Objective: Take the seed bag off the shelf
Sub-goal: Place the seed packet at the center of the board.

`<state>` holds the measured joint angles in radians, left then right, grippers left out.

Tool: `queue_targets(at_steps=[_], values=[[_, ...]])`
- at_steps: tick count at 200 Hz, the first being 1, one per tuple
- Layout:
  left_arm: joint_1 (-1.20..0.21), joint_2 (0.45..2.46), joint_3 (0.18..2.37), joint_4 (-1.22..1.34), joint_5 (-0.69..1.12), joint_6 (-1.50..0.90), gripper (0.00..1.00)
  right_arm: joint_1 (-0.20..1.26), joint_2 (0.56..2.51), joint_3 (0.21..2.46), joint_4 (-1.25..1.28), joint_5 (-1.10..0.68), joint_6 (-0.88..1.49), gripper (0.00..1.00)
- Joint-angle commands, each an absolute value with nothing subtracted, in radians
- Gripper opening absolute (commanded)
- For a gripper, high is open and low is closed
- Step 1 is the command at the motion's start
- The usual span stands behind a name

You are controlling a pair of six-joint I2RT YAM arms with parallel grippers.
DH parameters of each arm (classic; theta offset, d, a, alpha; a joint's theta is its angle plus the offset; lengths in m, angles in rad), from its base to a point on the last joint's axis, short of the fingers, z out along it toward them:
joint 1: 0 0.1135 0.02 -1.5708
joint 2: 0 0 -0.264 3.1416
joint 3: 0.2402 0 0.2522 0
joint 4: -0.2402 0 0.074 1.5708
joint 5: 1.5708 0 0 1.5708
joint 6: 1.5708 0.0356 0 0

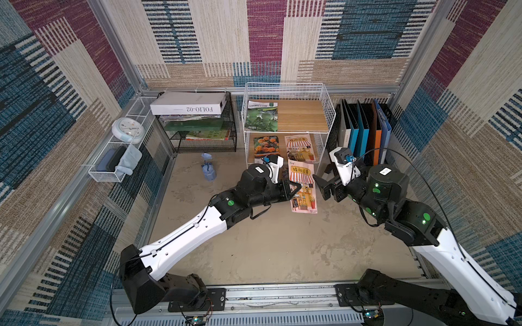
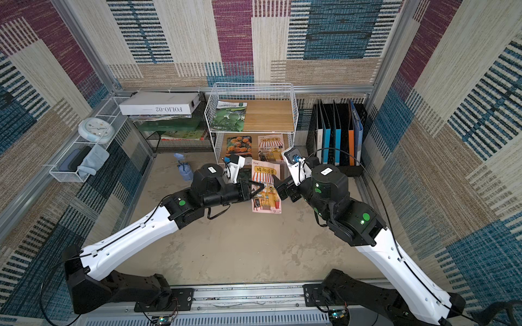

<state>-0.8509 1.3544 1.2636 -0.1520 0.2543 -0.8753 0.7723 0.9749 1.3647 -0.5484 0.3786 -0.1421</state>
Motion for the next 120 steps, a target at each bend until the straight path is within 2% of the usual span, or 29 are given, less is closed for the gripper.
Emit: queue_targets(at_steps=[1, 45, 85, 120], values=[[-0.898, 1.332, 1.17, -0.042, 0.18, -0.886, 0.0, 0.773, 0.946, 1.329, -0.529, 0.591, 0.0, 0.99], [-1.004, 1.397, 0.997, 0.224, 0.15, -0.98, 0.0, 0.773, 0.854, 1.174, -0.536, 0.796, 0.133, 0.97], [-1.081, 1.59, 1.006, 0.435, 0.152, -1.03, 0.0, 0.774, 0.763, 1.014, -0.535, 0.852, 0.234, 0.97], [-1.141, 1.742, 1.045, 0.543, 0.079, -1.047, 0.0, 0.771, 0.69, 0.944, -0.568, 0.889, 0.313, 0.97]])
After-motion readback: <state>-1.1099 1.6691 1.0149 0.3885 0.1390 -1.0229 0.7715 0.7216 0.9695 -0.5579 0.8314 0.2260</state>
